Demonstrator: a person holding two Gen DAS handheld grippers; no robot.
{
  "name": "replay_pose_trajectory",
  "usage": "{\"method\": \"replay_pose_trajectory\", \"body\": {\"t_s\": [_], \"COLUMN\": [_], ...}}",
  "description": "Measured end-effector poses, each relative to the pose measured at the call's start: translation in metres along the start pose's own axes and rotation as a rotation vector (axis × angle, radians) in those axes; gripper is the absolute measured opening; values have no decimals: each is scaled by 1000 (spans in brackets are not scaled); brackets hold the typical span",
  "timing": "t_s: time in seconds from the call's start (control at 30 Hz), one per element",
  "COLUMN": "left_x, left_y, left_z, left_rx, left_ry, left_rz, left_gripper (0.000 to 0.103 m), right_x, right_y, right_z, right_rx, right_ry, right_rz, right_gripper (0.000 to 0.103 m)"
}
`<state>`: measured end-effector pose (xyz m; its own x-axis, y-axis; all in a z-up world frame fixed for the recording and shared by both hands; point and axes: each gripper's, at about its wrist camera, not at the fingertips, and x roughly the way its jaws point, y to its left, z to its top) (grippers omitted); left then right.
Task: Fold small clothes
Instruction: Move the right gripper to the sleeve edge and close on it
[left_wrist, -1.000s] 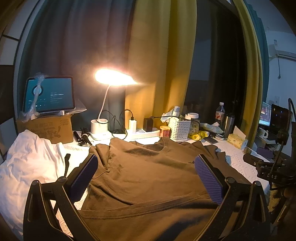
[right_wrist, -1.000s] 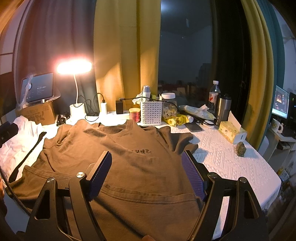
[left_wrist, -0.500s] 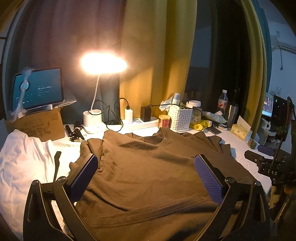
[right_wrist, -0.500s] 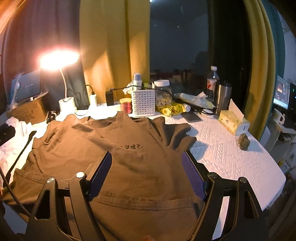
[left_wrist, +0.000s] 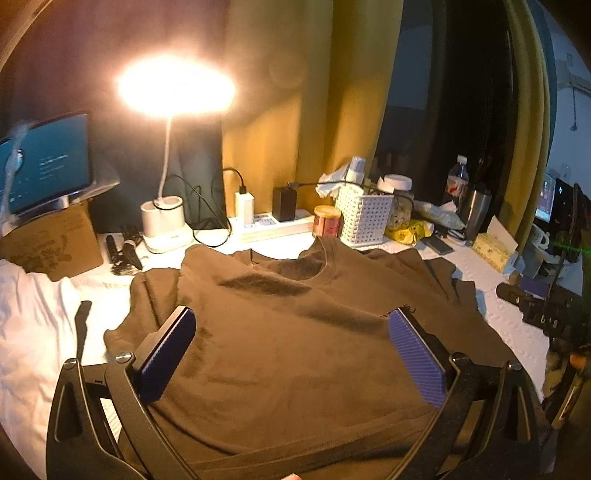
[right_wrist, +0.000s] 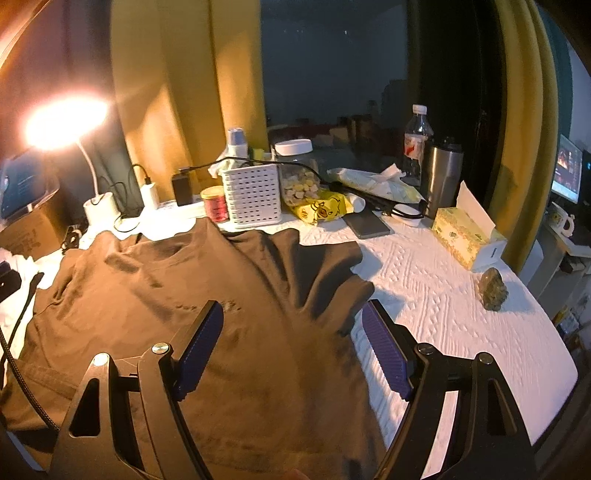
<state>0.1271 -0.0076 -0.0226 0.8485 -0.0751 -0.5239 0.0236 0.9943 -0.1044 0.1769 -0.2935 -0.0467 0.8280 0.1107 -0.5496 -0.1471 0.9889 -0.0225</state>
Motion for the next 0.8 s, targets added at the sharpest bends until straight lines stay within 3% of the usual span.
{"method": "replay_pose_trajectory", "body": {"t_s": [0.53,0.8], "left_x": [85,125], "left_y": [-9,-1], "left_z": [10,15], "left_rx": [-5,-29], "left_ry": [145,205], "left_rz": [-3,36], "left_gripper": [102,102], "right_x": [100,154], "right_y": [-58,-72], "right_z": [31,44], "right_rx": [8,26], "right_ry": [139,205], "right_rz": [19,48], "right_gripper": [81,81]}}
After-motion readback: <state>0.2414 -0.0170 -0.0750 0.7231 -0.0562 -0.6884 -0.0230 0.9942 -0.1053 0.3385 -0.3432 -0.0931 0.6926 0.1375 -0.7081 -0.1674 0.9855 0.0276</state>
